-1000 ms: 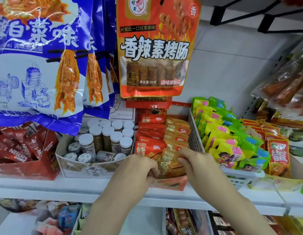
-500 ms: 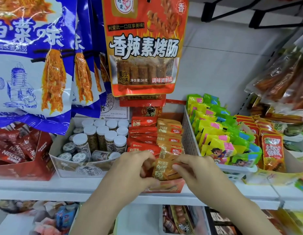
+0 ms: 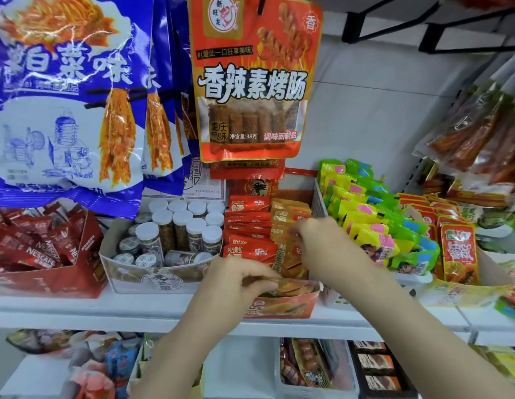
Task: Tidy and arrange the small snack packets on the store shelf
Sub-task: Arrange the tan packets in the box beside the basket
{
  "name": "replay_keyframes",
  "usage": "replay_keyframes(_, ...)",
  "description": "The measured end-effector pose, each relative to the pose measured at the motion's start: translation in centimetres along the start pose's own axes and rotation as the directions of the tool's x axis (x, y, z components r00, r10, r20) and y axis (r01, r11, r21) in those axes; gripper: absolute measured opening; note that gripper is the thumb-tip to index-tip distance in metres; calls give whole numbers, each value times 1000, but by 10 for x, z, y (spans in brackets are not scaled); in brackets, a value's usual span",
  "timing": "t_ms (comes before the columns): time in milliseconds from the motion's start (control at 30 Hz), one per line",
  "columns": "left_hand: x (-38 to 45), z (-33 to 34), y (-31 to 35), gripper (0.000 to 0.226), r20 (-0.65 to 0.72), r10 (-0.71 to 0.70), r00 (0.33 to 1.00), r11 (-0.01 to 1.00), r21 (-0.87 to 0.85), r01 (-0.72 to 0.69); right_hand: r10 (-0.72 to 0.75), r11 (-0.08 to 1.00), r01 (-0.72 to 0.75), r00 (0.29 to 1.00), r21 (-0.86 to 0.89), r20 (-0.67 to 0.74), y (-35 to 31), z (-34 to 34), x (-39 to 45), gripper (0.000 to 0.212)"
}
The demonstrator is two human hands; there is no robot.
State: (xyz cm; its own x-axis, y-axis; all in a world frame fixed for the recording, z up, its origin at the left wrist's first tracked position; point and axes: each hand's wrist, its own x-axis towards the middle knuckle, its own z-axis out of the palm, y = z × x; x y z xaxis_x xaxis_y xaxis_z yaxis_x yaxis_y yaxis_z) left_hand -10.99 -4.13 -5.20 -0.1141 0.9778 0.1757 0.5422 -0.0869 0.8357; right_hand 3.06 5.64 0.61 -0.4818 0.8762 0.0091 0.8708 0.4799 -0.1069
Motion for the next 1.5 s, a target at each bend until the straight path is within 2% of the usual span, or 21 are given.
replay_keyframes(133, -1, 2, -2, 19, 85, -59, 995, 998, -33, 62, 90, 991, -85, 995, -99, 49, 2, 10, 0, 29)
replay_keyframes(200, -2, -2, -4, 25, 91, -77, 993, 994, -70, 84, 104, 992, -99, 993, -79, 64, 4, 12, 1, 32)
replay_keyframes(267, -2, -8, -3, 19, 103, -69, 992, 989, -120, 81, 82, 997, -80, 993, -23, 84, 6, 12, 3, 33)
replay_keyframes(333, -2, -14, 1, 11, 96, -44, 994, 980, -190, 62, 49, 996, -56, 994, 64, 98, 6, 8, 0, 34)
replay_keyframes(400, 1, -17, 6, 6, 34, -11, 999, 973, -228, 18, 39, 983, -53, 996, 176, 81, 8, 4, -7, 38)
replay_keyframes(500, 4, -18, 13, 10, 46, 25, 999, 965, -263, -12, 82, 930, -79, 997, 359, 8, 19, 6, -18, 43)
replay_keyframes(600, 4, -9, 14, 18, 134, 13, 991, 982, -190, 13, 130, 775, -99, 992, 624, -4, 23, 15, -23, 51)
replay_keyframes(667, 4, -4, 14, 15, 143, -12, 990, 993, -118, 29, 151, 703, -77, 988, 707, -42, 19, 22, -25, 54)
replay_keyframes(767, 1, -4, 10, 16, 146, -23, 989, 994, -104, 38, 108, 767, -36, 991, 641, -73, 13, 29, -27, 64)
replay_keyframes(867, -1, -15, 5, 18, 159, -16, 987, 997, -66, 26, 109, 824, -79, 994, 561, -21, 12, 31, -23, 75)
replay_keyframes(900, -2, -18, 4, 19, 161, -17, 987, 998, -51, 25, 112, 824, -101, 994, 558, 14, 12, 31, -20, 79)
replay_keyframes(967, -3, -24, 2, 20, 147, -26, 989, 999, -28, 31, 107, 753, -156, 988, 639, 114, 12, 27, -15, 84)
replay_keyframes(1033, -3, -32, 0, 20, 114, -33, 993, 999, -8, 34, 97, 710, -183, 982, 679, 163, 12, 21, -11, 78)
replay_keyframes(1067, -3, -37, -1, 21, 99, -34, 995, 999, -2, 34, 93, 745, -170, 984, 645, 152, 14, 19, -9, 71)
replay_keyframes(1133, -3, -46, -4, 23, 89, -47, 995, 999, 16, 46, 77, 847, -134, 988, 515, 132, 15, 20, -6, 62)
replay_keyframes(1200, -2, -52, -7, 20, 83, -64, 995, 997, 58, 59, 73, 939, -111, 989, 326, 125, 13, 25, -6, 63)
replay_keyframes(1300, -3, -53, -10, 20, 57, -72, 996, 994, 83, 68, 79, 986, -85, 996, 142, 44, 8, 34, -8, 60)
replay_keyframes(1500, -5, -52, -17, 28, 28, -68, 997, 995, 72, 66, 40, 991, -26, 993, 128, -110, 5, 43, -12, 40)
